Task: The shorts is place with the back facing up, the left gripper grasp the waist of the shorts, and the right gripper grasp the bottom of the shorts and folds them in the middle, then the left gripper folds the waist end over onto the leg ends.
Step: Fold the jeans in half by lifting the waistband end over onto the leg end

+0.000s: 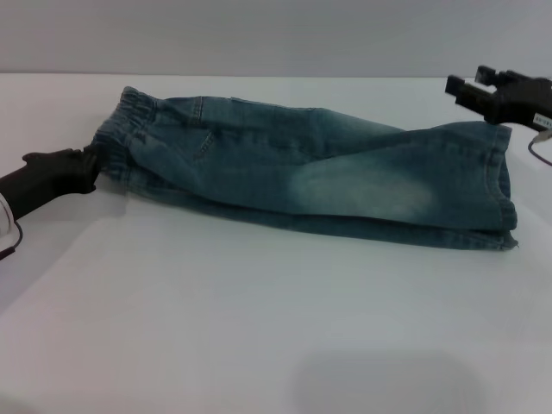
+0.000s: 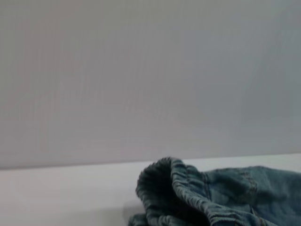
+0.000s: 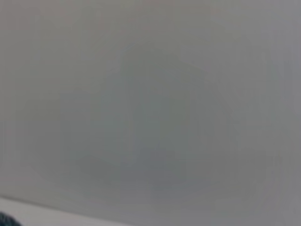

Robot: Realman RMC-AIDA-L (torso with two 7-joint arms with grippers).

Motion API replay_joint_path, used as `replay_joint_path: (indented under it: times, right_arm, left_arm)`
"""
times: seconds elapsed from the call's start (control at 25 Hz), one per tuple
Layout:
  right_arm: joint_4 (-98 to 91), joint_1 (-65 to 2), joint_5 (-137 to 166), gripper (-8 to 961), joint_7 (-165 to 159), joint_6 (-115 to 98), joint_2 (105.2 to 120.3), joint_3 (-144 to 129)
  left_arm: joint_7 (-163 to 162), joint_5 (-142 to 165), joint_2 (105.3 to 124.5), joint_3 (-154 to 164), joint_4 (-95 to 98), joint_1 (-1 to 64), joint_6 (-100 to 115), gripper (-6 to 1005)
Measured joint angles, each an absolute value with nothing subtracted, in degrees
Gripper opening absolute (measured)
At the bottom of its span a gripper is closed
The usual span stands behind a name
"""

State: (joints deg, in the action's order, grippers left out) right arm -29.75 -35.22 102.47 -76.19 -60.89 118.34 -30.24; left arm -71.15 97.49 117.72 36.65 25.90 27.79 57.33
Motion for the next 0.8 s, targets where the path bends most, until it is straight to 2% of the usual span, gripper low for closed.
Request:
replay_joint_path:
  times: [0.8]
  right_arm:
    - [-19.29,-38.91,89.04,594,-62.87,-54.73,118.85,-30.55]
  left_arm:
    - [-66.10,92.36,117.67,37.13,25.43,28.56,61.86,29]
